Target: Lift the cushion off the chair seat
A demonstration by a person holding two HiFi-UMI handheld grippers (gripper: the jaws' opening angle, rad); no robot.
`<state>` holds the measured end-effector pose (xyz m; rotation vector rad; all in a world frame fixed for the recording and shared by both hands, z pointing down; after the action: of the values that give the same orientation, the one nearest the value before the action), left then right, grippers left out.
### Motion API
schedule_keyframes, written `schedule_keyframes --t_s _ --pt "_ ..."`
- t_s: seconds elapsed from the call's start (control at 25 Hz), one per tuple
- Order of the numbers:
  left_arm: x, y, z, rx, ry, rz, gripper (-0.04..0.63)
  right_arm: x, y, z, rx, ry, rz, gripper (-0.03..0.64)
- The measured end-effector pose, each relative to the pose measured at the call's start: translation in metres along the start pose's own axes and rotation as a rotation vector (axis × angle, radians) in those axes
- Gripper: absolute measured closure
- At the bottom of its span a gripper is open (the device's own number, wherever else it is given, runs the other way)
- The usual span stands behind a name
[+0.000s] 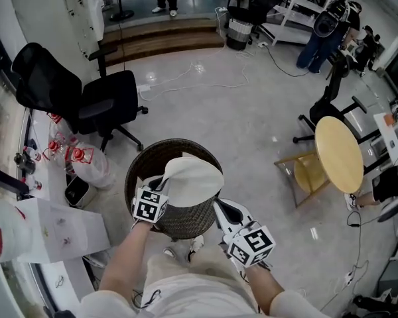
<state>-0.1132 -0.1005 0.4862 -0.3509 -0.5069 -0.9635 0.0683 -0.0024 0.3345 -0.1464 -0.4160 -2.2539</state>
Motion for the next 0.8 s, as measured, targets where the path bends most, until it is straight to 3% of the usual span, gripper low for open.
schedule_keyframes --t_s 0.2,0.8 --pt "-0.030 -0.018 -0.045 -0.042 0.100 -0.058 0.557 0.005 0.021 -0.025 -0.021 0.034 0.007 0.615" --pt "-0.119 -0.066 -0.147 -0.072 0.358 -0.231 0.557 0.032 0.057 -0.085 -0.081 0.110 -0.020 0.615"
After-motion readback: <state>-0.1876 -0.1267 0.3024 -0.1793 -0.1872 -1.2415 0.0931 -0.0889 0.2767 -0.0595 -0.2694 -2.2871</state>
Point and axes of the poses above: the fingertips, and each gripper's own axes: x forward along the fingers, y to its right, z out of its underside, the point moved 4 cm from there along -x, backward along the fingers, and after that the axes turned 2 degrees about x, right-handed, at the moved point
